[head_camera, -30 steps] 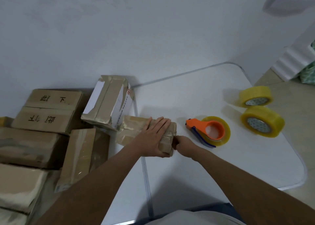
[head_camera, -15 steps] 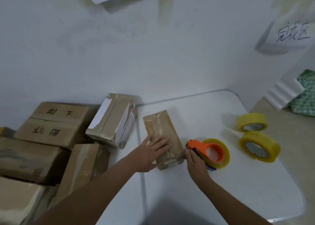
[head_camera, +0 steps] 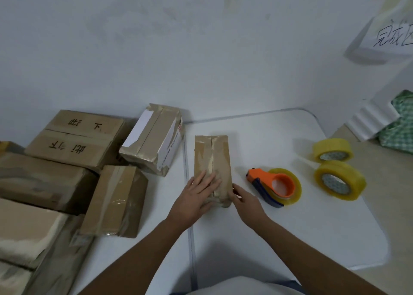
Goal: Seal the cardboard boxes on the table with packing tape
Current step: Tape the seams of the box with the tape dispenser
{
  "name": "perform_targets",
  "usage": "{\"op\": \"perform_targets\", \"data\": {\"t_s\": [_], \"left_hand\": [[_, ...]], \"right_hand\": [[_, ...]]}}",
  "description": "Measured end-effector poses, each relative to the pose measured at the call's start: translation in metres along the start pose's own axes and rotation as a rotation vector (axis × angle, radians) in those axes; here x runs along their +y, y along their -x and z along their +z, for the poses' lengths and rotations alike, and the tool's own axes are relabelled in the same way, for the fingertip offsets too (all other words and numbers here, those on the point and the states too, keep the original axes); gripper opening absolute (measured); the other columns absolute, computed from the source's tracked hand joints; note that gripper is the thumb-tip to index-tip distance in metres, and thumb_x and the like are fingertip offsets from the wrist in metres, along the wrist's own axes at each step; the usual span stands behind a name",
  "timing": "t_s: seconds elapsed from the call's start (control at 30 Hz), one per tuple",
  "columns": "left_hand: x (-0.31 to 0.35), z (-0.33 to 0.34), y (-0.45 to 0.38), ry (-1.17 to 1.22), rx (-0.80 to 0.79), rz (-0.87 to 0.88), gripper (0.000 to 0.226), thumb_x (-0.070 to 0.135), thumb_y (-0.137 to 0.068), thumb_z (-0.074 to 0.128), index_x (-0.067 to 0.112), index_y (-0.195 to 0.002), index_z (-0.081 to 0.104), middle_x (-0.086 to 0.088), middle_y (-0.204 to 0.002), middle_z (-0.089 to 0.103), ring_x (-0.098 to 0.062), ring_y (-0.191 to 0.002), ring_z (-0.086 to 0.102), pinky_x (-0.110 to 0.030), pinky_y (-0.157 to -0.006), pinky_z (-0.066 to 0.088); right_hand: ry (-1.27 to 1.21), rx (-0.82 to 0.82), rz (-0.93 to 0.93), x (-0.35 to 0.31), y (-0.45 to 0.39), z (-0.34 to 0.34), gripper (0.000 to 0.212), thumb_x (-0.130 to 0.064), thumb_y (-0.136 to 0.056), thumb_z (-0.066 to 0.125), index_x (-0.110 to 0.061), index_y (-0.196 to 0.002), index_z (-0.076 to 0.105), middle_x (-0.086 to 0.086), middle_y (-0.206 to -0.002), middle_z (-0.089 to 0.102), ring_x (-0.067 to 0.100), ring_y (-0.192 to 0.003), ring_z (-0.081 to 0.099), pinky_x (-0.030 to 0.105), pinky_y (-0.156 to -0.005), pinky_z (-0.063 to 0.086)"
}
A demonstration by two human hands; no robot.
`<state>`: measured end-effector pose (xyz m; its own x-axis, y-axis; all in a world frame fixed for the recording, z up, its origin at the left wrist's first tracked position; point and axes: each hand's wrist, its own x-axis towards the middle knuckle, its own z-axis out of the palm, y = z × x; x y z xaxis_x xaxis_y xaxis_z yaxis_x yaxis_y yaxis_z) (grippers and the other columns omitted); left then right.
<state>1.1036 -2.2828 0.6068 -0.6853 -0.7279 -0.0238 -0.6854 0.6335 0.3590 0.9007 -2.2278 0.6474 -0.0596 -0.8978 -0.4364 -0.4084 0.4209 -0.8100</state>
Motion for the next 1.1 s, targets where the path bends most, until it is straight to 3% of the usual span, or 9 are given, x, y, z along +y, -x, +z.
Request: {"op": "perform_targets", "data": {"t_s": [0.13,0.23,0.3,0.43,0.57,0.73,0.87,1.0,1.1], "left_hand": [[0.005,0.014,-0.007,-0.060,0.026,-0.047,0.059,0.045,-0.102,0.026,0.032,-0.158,0.013,0.010,-0.165,0.013,-0.018,-0.153,0.004,-0.047,-0.120,0.022],[0.012,0.019,-0.014,-0.047,0.045,-0.083,0.058,0.043,-0.102,0.028,0.032,-0.157,0.014,0.010,-0.164,0.017,-0.019,-0.153,0.011,-0.049,-0.118,0.027],[0.018,0.017,-0.020,-0.006,0.042,-0.097,0.058,0.047,-0.102,0.030,0.032,-0.157,0.016,0.011,-0.164,0.015,-0.017,-0.153,0.006,-0.047,-0.120,0.022],[0.024,0.005,-0.024,0.003,0.022,-0.077,0.062,0.050,-0.102,0.031,0.031,-0.158,0.013,0.014,-0.166,0.004,-0.012,-0.153,-0.006,-0.036,-0.124,0.001],[0.022,0.010,-0.018,-0.168,0.068,-0.043,0.054,0.031,-0.104,0.035,0.022,-0.156,0.023,0.005,-0.163,0.025,-0.018,-0.152,0.015,-0.037,-0.122,0.009],[0.032,0.019,-0.021,-0.159,0.141,-0.060,0.086,-0.008,-0.082,0.068,0.017,-0.155,0.030,0.002,-0.161,0.029,-0.021,-0.151,0.019,-0.039,-0.123,0.010],[0.032,0.016,-0.019,-0.196,0.111,-0.066,0.081,-0.001,-0.089,0.063,0.018,-0.157,0.025,0.003,-0.163,0.024,-0.020,-0.153,0.013,-0.040,-0.123,0.010],[0.032,0.012,-0.016,-0.248,0.101,-0.048,0.060,0.029,-0.104,0.041,0.019,-0.158,0.019,0.002,-0.165,0.017,-0.019,-0.153,0.008,-0.042,-0.122,0.014],[0.031,0.012,-0.017,-0.246,0.093,-0.052,0.061,0.025,-0.105,0.045,0.020,-0.159,0.018,0.003,-0.166,0.015,-0.018,-0.154,0.006,-0.042,-0.122,0.014]], "right_hand": [[0.038,-0.022,0.000,0.010,-0.006,-0.011,0.036,-0.028,-0.102,0.047,-0.023,-0.137,0.053,-0.004,-0.121,0.066,0.008,-0.102,0.063,0.023,-0.089,0.050],[0.074,0.023,0.050,0.024,-0.006,-0.024,0.032,-0.027,-0.102,0.048,-0.023,-0.132,0.056,-0.001,-0.116,0.066,0.010,-0.102,0.061,0.021,-0.078,0.046],[0.112,0.084,0.078,0.038,-0.007,-0.037,0.029,-0.024,-0.101,0.049,-0.021,-0.129,0.059,-0.001,-0.113,0.065,0.010,-0.096,0.059,0.018,-0.070,0.041],[0.273,0.238,0.024,0.065,-0.017,-0.066,0.024,-0.010,-0.098,0.050,-0.012,-0.118,0.063,0.003,-0.102,0.062,0.019,-0.091,0.058,0.032,-0.075,0.043],[0.410,0.270,0.059,0.089,-0.032,-0.084,0.028,-0.010,-0.094,0.059,0.000,-0.120,0.058,0.017,-0.116,0.059,0.035,-0.107,0.053,0.042,-0.088,0.043],[0.571,0.108,0.085,0.103,-0.048,-0.086,0.045,-0.036,-0.092,0.063,-0.006,-0.122,0.050,0.010,-0.110,0.058,0.025,-0.096,0.058,0.031,-0.074,0.041],[0.691,0.041,0.107,0.107,-0.057,-0.088,0.043,-0.039,-0.091,0.062,-0.008,-0.115,0.044,0.011,-0.104,0.054,0.026,-0.085,0.059,0.037,-0.067,0.047],[0.738,0.016,0.119,0.108,-0.059,-0.090,0.048,-0.041,-0.094,0.057,-0.006,-0.122,0.040,0.013,-0.111,0.053,0.030,-0.092,0.059,0.041,-0.072,0.050],[0.738,0.080,0.068,0.101,-0.048,-0.097,0.031,-0.037,-0.098,0.051,-0.010,-0.110,0.041,0.005,-0.096,0.054,0.023,-0.077,0.055,0.036,-0.060,0.043]]}}
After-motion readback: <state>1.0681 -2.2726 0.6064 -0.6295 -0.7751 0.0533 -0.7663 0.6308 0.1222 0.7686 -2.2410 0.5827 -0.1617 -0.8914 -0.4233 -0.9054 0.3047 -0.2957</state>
